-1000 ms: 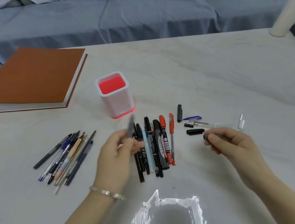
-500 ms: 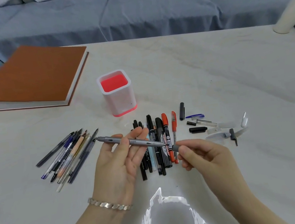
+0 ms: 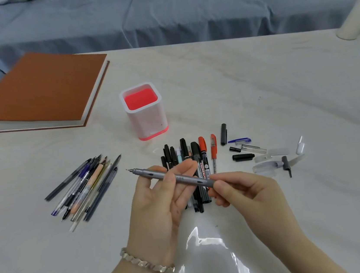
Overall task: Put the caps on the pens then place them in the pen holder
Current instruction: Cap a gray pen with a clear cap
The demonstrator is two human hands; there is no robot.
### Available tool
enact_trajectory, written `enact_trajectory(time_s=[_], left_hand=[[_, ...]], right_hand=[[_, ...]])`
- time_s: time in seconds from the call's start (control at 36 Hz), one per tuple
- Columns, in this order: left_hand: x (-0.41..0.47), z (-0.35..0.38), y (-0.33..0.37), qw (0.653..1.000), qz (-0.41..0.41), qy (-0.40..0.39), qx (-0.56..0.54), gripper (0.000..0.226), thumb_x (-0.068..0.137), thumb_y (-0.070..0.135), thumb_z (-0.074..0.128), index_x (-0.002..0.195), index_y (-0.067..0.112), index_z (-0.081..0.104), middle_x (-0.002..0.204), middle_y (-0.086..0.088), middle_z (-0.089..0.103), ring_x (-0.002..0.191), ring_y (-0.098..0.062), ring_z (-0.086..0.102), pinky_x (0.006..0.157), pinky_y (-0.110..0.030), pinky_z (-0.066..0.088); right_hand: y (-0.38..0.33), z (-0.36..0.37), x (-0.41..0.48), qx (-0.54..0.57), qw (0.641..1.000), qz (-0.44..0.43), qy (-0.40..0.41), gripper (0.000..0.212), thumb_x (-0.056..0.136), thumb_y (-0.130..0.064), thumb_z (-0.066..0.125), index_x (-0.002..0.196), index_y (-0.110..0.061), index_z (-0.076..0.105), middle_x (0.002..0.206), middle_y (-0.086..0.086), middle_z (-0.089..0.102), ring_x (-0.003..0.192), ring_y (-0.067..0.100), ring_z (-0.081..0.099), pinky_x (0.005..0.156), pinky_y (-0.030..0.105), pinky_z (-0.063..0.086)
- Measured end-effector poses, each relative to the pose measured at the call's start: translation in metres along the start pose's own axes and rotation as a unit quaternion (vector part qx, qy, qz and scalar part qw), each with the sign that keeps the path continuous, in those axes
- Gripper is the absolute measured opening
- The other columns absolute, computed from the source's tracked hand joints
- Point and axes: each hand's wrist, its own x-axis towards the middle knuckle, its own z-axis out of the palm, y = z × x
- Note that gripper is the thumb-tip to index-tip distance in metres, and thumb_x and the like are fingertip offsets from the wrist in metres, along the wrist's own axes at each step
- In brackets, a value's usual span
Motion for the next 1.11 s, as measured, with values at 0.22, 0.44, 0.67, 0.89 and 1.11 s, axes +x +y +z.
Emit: enact_trajectory(time_s=[0.22,0.44,0.67,0.89,1.11], left_hand=[[-0.003,0.002,-0.009,0.999,0.014,-0.037,0.022,0.017,0.092,0.001,0.031,0.082,0.012,0.04,0.083,-0.012,0.073,0.085,-0.018,0.07,0.065,-0.018,0.055],[0.013,0.006,-0.016,0.995,0.0,-0.037,0.088,0.012,0.091,0.003,0.039,0.082,0.009,0.045,0.074,-0.012,0.072,0.075,-0.022,0.071,0.063,-0.023,0.058],[0.033,0.008,-0.016,0.956,0.025,0.002,0.292,0.019,0.09,0.014,0.048,0.084,0.016,0.066,0.048,0.005,0.049,0.036,-0.007,0.041,0.035,-0.019,0.039],[0.029,-0.004,-0.016,0.924,0.018,-0.035,0.38,0.013,0.086,0.013,0.056,0.082,0.02,0.066,0.048,0.007,0.061,0.034,-0.004,0.039,0.034,-0.012,0.031],[0.026,-0.01,-0.017,0.918,0.005,-0.044,0.394,0.011,0.084,0.011,0.058,0.085,0.017,0.067,0.048,0.005,0.063,0.034,-0.004,0.041,0.035,-0.01,0.034]], right_hand=[[0.005,-0.006,0.001,-0.042,0.998,-0.041,0.001,0.027,0.077,0.006,0.062,0.075,-0.02,0.07,0.057,-0.003,0.07,0.05,0.001,0.06,0.055,0.009,0.047],[0.014,-0.019,0.012,-0.095,0.995,0.019,-0.028,0.023,0.083,-0.004,0.06,0.076,-0.023,0.07,0.057,-0.003,0.069,0.05,0.004,0.06,0.054,0.01,0.047],[0.025,-0.09,0.026,-0.432,0.888,-0.051,0.152,0.011,0.084,-0.013,0.059,0.082,-0.016,0.069,0.072,-0.003,0.064,0.068,0.016,0.058,0.064,0.016,0.042],[0.047,-0.123,0.053,-0.539,0.83,0.039,0.14,0.017,0.087,-0.019,0.054,0.101,-0.018,0.063,0.089,0.002,0.047,0.079,0.025,0.053,0.069,0.027,0.035],[0.05,-0.12,0.052,-0.54,0.828,0.023,0.15,0.01,0.084,-0.018,0.061,0.082,-0.01,0.067,0.078,0.003,0.055,0.076,0.023,0.05,0.065,0.028,0.033]])
